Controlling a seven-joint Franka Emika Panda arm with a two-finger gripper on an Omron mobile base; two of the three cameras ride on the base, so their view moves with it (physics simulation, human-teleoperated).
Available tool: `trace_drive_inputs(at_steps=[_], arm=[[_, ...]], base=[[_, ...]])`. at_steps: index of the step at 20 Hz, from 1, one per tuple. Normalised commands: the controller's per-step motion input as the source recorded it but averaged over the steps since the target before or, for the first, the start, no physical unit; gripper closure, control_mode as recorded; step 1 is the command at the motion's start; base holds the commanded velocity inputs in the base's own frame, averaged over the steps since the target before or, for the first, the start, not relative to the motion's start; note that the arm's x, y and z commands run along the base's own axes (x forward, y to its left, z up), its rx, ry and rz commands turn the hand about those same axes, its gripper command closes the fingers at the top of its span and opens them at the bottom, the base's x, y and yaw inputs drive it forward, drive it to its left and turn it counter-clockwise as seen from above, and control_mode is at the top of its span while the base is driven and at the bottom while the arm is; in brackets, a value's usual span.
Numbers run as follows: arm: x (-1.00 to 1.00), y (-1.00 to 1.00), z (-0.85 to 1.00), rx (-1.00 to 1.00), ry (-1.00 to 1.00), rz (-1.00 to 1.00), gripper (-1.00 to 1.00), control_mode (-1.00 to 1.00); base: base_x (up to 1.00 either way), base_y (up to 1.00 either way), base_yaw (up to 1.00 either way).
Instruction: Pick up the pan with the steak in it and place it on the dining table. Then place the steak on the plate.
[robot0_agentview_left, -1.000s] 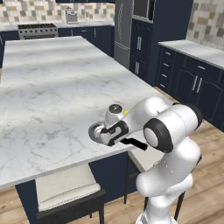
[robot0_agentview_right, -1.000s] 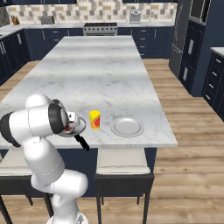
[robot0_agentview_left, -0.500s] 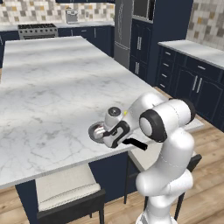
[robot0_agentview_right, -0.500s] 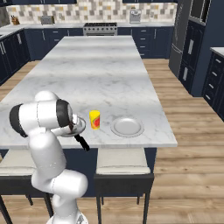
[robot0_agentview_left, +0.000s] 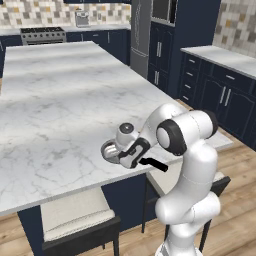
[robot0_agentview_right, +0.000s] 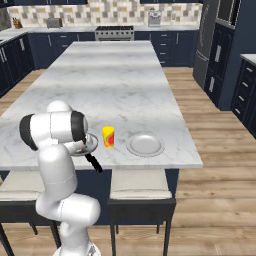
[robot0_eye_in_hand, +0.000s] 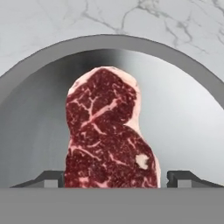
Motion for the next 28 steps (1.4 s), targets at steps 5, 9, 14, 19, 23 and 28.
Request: trace_drive_inputs(at_steps=[5,9,14,19,23,28], arm=[[0.00,0.00,-0.40,0.00,0.02,0.00,-1.00,-1.00],[0.00,0.00,-0.30,0.00,0.01,0.00,1.00,-1.00],[0.00,0.00,0.41,0.06,-0.04,0.00,1.00,-1.00],[-0.34,-0.09,0.81,0.01,-0.07,0.00,1.00,-1.00],[-0.57,-0.32,0.85,0.00,-0.05,-0.02,1.00,-1.00],[-0.42,-0.29,1.00,0.00,-0.05,-0.03,1.00,-1.00]], base=[[0.00,0.00,0.00],[0.00,0.00,0.00],[0.00,0.00,0.00],[0.00,0.00,0.00],[0.00,0.00,0.00],[0.00,0.00,0.00]])
